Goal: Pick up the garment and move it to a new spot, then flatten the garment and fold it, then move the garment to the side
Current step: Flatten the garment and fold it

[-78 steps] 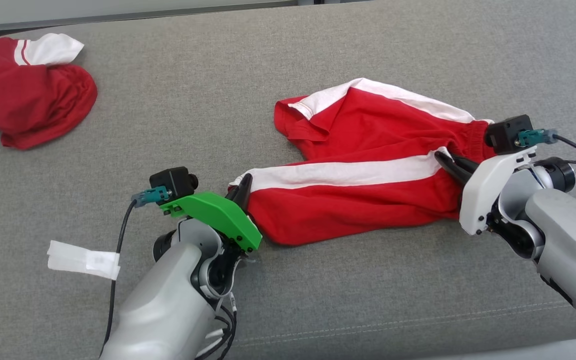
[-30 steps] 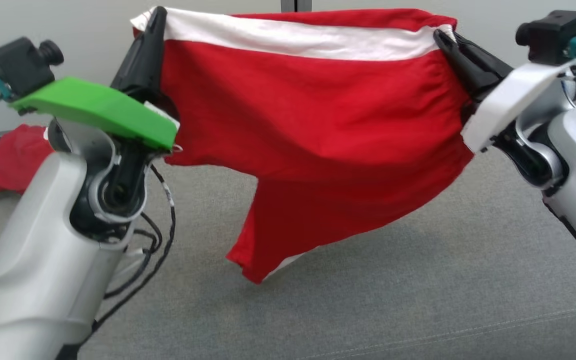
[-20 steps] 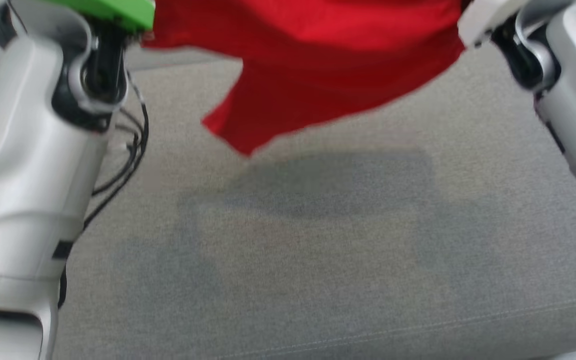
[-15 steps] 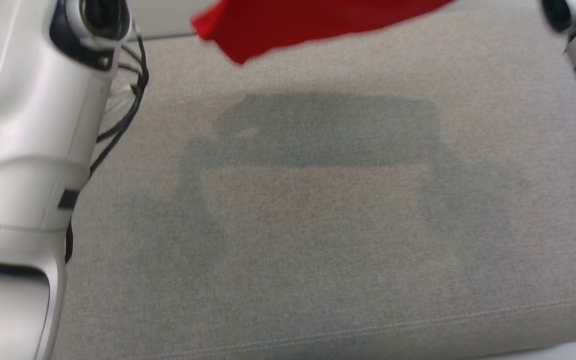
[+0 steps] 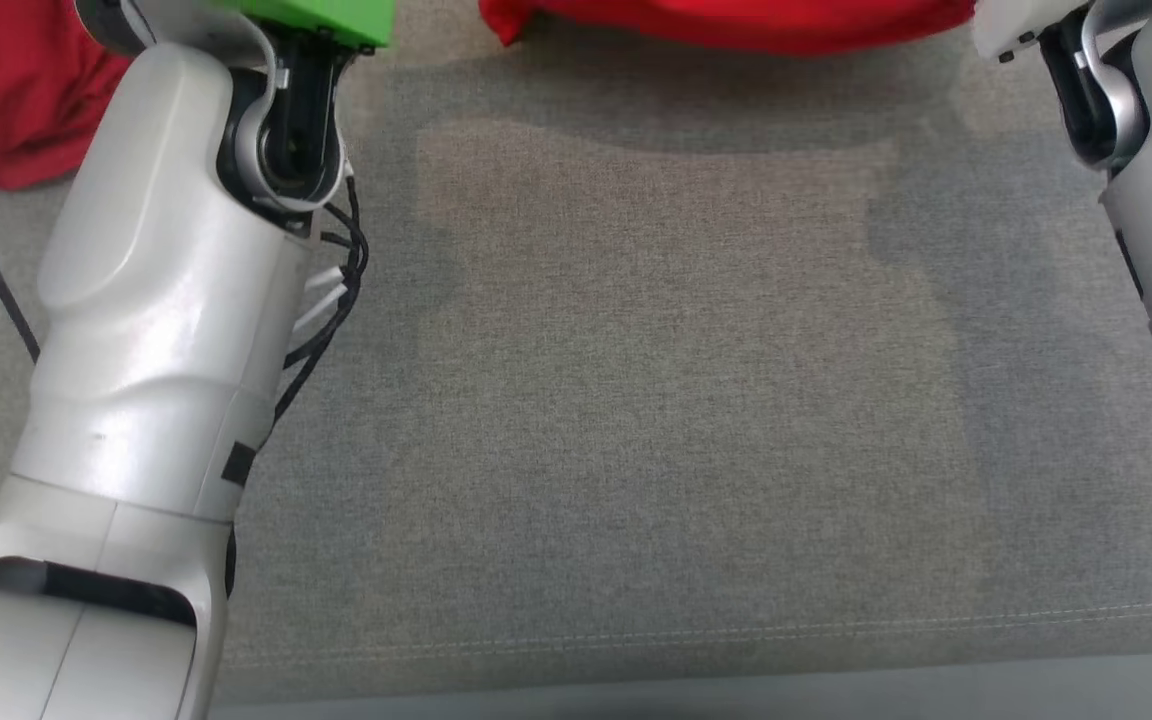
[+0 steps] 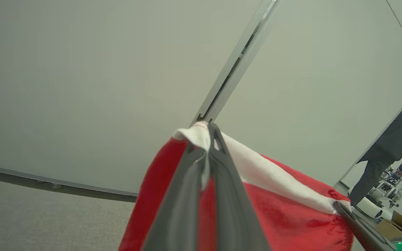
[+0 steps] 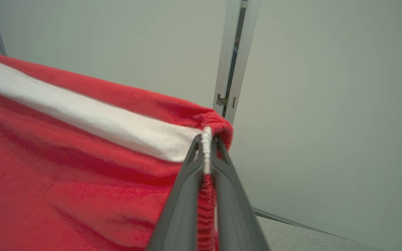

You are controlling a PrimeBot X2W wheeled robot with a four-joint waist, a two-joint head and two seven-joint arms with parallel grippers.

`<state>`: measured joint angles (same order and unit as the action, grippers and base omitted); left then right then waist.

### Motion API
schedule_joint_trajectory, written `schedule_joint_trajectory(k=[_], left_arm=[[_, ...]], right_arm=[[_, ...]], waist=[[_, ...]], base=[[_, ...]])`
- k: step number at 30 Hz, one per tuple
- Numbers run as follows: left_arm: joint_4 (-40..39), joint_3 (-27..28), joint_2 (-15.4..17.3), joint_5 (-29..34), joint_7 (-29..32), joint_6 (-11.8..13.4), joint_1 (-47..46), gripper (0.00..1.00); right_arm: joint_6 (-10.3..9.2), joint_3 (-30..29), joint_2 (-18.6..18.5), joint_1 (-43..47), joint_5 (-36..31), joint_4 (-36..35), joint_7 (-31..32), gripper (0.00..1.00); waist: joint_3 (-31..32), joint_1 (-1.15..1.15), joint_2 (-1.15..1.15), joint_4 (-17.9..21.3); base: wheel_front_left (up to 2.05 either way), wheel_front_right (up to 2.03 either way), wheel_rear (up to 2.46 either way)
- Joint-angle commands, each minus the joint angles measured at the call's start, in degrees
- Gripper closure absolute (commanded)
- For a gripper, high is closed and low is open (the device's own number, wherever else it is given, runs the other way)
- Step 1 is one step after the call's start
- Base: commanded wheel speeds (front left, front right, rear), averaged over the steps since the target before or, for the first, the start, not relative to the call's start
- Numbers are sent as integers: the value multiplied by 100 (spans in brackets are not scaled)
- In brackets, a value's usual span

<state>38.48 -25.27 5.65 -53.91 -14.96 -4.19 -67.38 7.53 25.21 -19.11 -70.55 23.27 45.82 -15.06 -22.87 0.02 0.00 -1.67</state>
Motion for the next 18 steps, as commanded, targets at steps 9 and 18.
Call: schedule_joint_trajectory(k=[9,18], left_arm=[[-1144,640,-74,342,-19,-294,1536,100],[-2683,531,381,245,-19,-330,3811,100]], right_arm=[[-8,542,-377,1205,755,-1158,-23,100],[-8,883,-827,2547,1611,-2190,-23,100]], waist=[[-195,-2,0,75],[348,-2,0,197]], base=[[0,0,0],[0,0,0]])
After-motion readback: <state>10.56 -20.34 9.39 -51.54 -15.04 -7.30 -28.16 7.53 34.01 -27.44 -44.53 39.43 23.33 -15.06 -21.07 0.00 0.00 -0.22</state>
